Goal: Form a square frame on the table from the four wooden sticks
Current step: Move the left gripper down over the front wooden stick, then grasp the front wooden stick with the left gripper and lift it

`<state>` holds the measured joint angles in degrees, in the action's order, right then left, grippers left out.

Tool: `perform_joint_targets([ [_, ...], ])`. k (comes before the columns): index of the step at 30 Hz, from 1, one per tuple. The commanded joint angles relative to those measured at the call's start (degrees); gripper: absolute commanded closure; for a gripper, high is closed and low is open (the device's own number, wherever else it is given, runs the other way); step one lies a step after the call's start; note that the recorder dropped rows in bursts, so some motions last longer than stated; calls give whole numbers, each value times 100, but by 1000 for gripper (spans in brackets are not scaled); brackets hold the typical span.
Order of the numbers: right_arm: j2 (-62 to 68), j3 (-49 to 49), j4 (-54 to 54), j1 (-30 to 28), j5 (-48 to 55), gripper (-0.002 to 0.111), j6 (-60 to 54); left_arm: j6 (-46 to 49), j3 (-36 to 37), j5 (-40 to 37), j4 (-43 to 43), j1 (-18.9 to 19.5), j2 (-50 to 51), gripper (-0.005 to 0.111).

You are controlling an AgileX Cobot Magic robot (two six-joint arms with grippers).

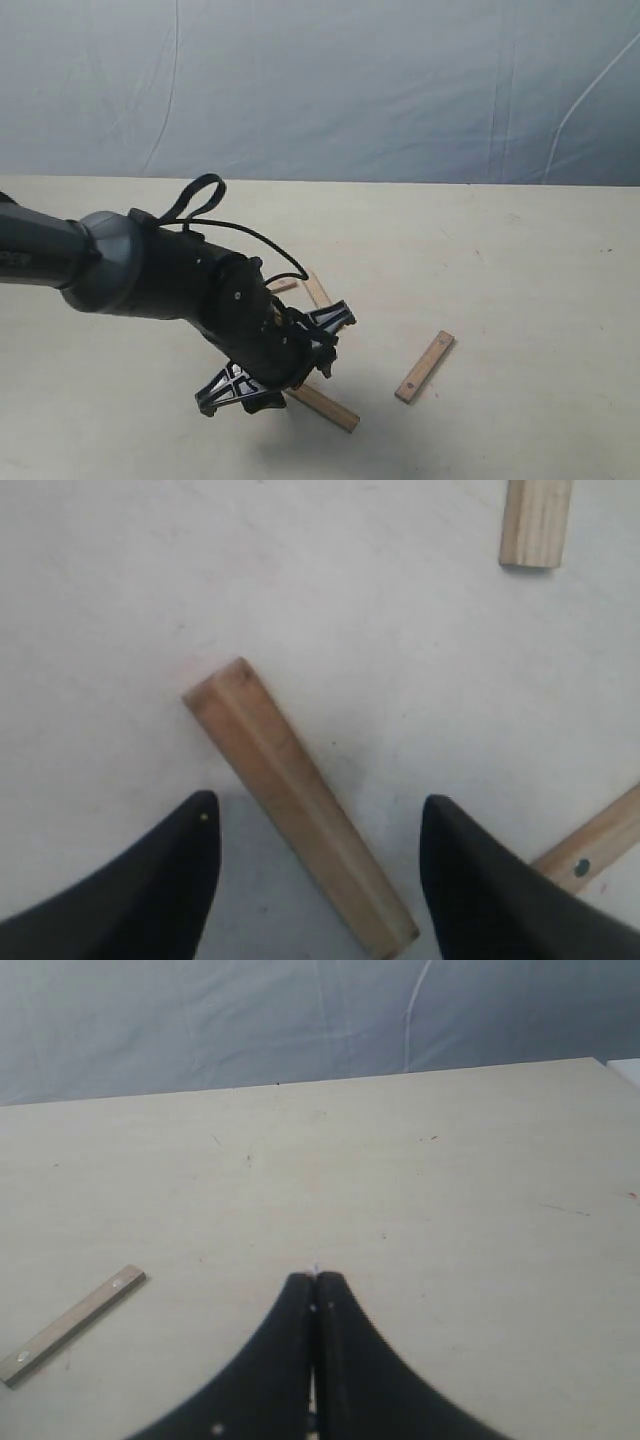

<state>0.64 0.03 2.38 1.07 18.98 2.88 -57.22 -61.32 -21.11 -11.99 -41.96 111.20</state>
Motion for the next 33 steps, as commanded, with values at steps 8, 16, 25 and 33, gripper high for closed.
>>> perform_joint_targets([
  [8,-41,-3,-13,25,-24,109,-12,-127,-638,-845,305,-30,590,52],
  [16,-41,-3,-13,25,-24,109,-12,-127,-911,-1149,795,-30,812,83],
  [25,-41,-3,-13,25,-35,109,-12,-105,-1190,-1644,1631,-30,788,107],
  [33,-41,-3,-13,25,-35,109,-12,-65,-1397,-1743,1593,-52,701,94],
])
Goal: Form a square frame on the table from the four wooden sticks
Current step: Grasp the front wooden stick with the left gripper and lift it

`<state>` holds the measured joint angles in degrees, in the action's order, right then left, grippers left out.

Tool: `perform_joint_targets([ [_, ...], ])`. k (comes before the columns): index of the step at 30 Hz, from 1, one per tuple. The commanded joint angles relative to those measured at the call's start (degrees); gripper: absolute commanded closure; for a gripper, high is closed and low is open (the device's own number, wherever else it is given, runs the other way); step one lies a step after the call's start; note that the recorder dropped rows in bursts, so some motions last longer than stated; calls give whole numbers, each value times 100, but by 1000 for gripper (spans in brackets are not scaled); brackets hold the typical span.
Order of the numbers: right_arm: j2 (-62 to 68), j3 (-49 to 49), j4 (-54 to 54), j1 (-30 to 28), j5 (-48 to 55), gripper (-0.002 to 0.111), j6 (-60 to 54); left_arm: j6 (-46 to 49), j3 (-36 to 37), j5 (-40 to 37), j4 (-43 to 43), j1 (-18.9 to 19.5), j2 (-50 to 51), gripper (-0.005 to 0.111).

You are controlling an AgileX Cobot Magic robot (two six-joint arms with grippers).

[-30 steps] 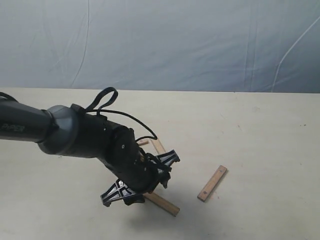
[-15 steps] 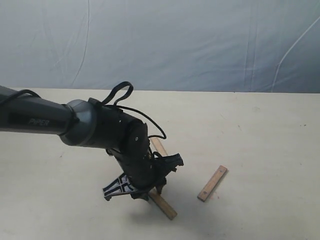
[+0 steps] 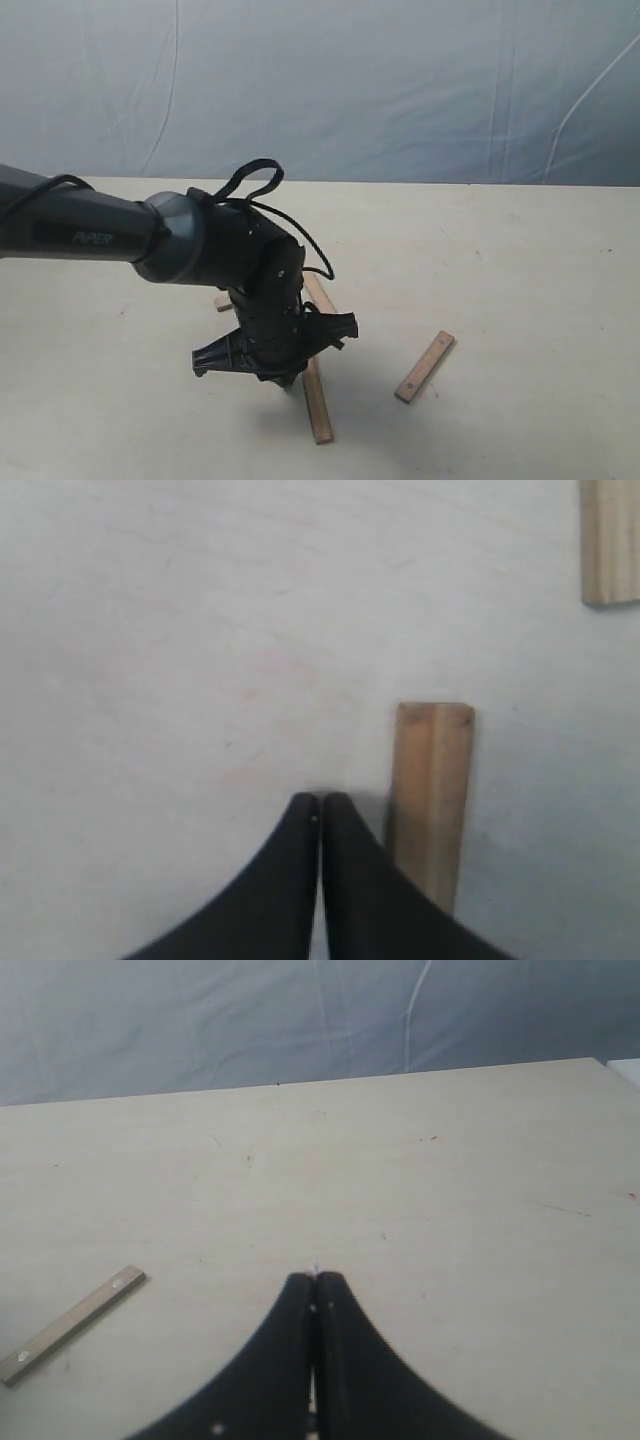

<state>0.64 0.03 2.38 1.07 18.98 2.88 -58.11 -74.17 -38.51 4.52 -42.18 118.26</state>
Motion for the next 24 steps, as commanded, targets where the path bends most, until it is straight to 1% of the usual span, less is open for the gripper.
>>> perform_joint_targets([
  [1,-41,-3,-13,25,-35,109,-12,25,-134,-4,-73,-30,-5,87],
  [2,-41,-3,-13,25,-35,109,-12,25,-162,12,-73,-30,-5,80],
  [4,-41,-3,-13,25,-35,109,-12,60,-195,33,-81,-30,-5,62],
  [5,-41,-3,-13,25,-35,109,-12,72,-195,50,-99,-30,-5,56],
  [6,-41,-3,-13,25,-35,109,-12,72,-195,50,-120,-30,-5,52],
  [13,-41,-3,-13,25,-23,109,-12,-24,-195,219,-113,-317,76,53],
  [17,-41,-3,-13,25,-23,109,-12,-268,-195,-52,48,-381,138,54],
  [21,-41,-3,-13,25,-23,109,-12,-268,-195,-54,157,-496,168,60],
  [24,-41,-3,-13,25,-23,109,-12,-300,-195,1,166,-553,168,72],
])
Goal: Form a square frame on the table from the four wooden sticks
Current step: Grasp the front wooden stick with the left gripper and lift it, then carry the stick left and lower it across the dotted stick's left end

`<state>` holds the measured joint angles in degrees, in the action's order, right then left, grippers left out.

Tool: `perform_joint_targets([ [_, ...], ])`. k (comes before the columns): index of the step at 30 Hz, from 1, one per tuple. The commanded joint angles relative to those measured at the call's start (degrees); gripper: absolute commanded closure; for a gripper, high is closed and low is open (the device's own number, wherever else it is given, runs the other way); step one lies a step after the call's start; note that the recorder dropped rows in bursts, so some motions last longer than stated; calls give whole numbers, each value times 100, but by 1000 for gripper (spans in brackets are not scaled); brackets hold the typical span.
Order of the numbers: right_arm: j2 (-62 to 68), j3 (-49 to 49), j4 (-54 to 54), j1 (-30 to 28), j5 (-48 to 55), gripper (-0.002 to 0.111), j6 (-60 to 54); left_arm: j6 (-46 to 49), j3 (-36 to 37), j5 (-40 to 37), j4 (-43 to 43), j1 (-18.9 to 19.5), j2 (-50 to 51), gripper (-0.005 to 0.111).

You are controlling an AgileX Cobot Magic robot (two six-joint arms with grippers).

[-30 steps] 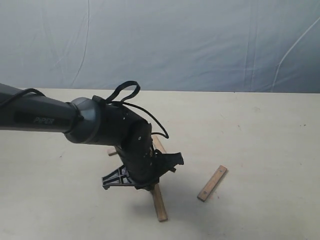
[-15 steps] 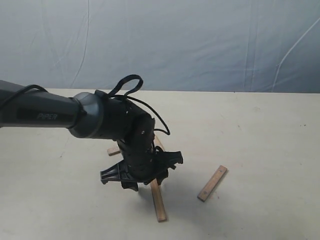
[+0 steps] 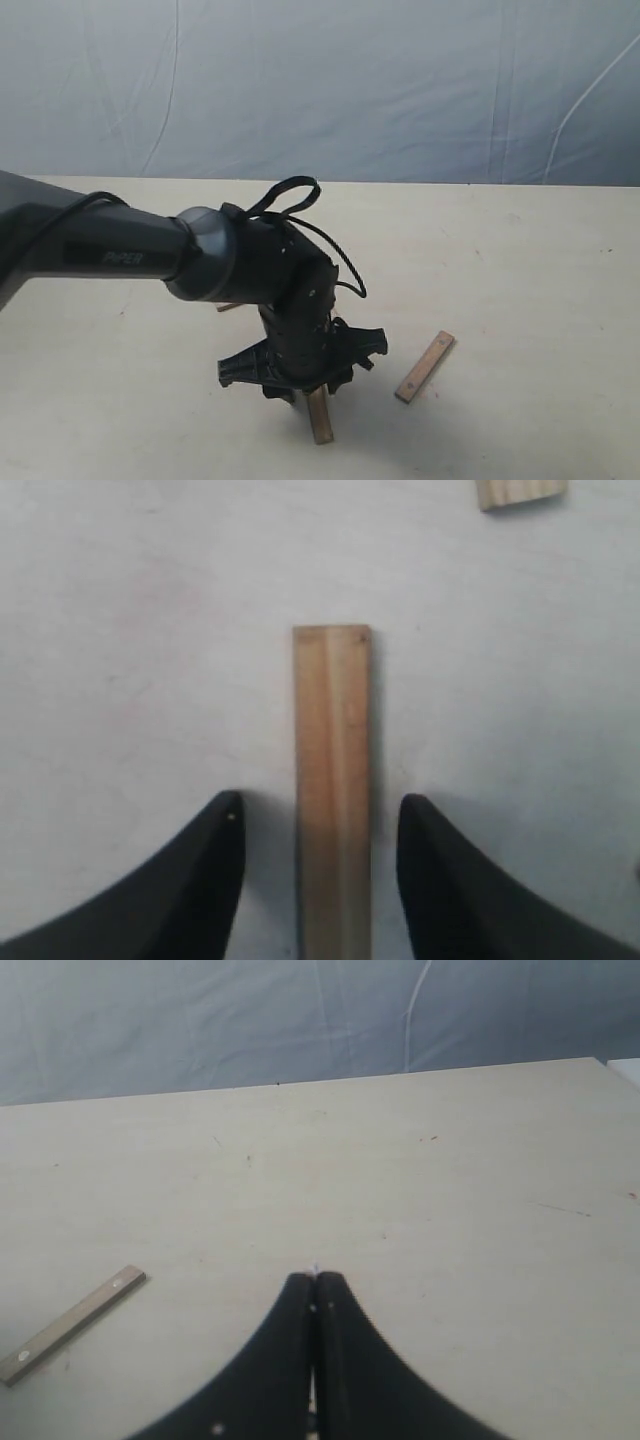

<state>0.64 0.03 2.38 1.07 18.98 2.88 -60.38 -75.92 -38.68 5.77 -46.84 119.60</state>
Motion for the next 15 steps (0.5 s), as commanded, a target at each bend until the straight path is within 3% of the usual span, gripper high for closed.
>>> perform_joint_targets([
  [1,-41,-3,-13,25,-23,109,-12,-73,-20,-2,42,-87,44,77],
  [2,-41,-3,-13,25,-23,109,-12,-73,-20,-8,38,-87,79,82],
  [5,-41,-3,-13,25,-38,109,-12,-95,-20,-5,76,-125,238,84],
  [8,-41,-3,-13,25,-38,109,-12,-77,-20,-244,446,-125,251,106],
  [15,-41,-3,-13,25,-38,109,-12,-59,-20,-400,667,663,-697,107],
])
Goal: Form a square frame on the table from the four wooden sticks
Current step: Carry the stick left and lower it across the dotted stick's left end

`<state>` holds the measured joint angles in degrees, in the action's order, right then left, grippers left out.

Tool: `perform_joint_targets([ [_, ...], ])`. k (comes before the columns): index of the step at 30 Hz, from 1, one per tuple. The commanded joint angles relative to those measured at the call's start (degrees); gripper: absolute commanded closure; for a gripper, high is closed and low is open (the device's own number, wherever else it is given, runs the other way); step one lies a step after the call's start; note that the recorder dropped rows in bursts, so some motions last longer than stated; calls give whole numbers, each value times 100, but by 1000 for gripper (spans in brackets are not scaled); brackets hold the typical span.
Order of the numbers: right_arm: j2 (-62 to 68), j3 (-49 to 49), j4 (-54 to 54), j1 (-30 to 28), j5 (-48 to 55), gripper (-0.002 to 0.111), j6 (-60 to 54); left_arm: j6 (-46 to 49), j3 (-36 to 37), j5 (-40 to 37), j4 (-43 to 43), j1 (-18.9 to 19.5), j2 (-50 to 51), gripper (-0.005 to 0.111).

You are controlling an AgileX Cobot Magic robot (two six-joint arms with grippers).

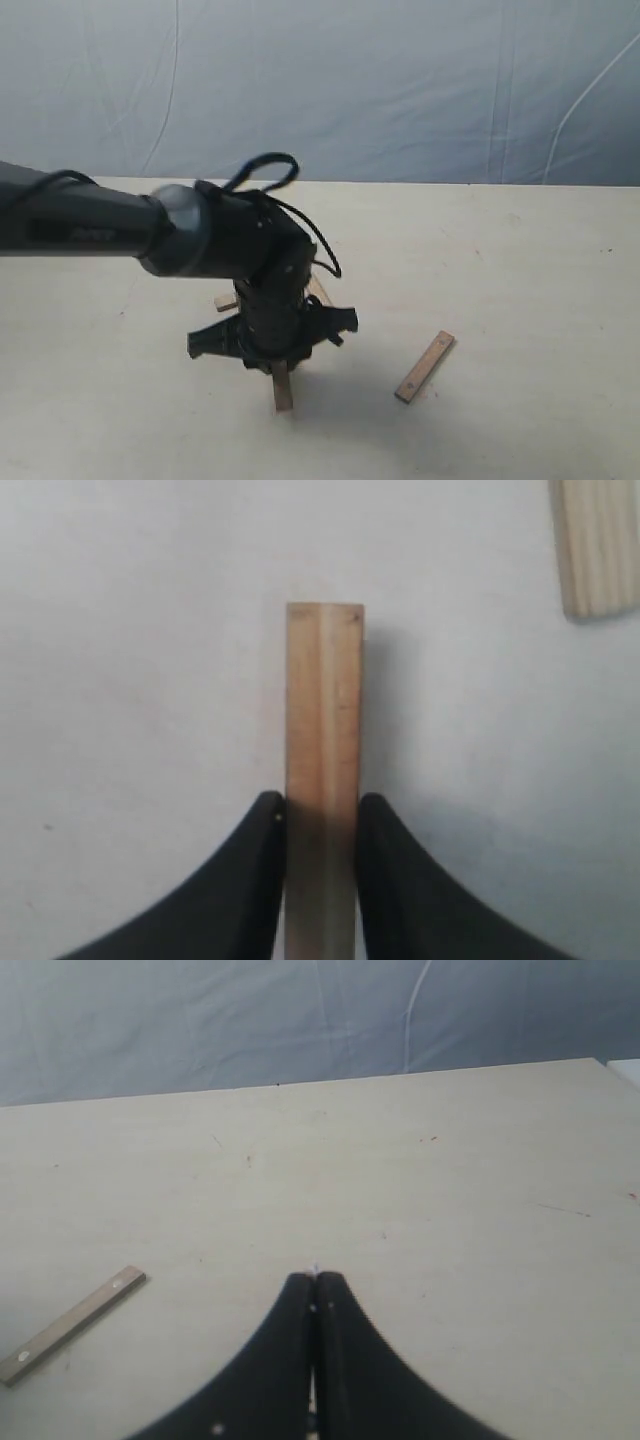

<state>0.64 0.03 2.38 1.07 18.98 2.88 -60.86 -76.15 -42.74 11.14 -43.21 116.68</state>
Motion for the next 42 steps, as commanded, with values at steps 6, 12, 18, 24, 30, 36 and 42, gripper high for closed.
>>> perform_joint_targets([
  [6,-41,-3,-13,25,-23,109,-12,-221,2,401,167,646,-291,107],
  [12,-41,-3,-13,25,-23,109,-12,-336,2,843,121,983,-129,107],
  [18,-41,-3,-13,25,-23,109,-12,-145,2,841,162,1342,-48,107],
  [24,-41,-3,-13,25,-23,109,-12,48,2,1013,0,1390,238,107],
  [30,-41,-3,-13,25,-42,109,-12,197,2,1199,-164,1392,500,107],
  [36,-41,-3,-13,25,-42,109,-12,393,2,1178,-199,1392,500,107],
  [42,-41,-3,-13,25,-42,109,-12,1295,-269,604,-346,1392,465,102],
])
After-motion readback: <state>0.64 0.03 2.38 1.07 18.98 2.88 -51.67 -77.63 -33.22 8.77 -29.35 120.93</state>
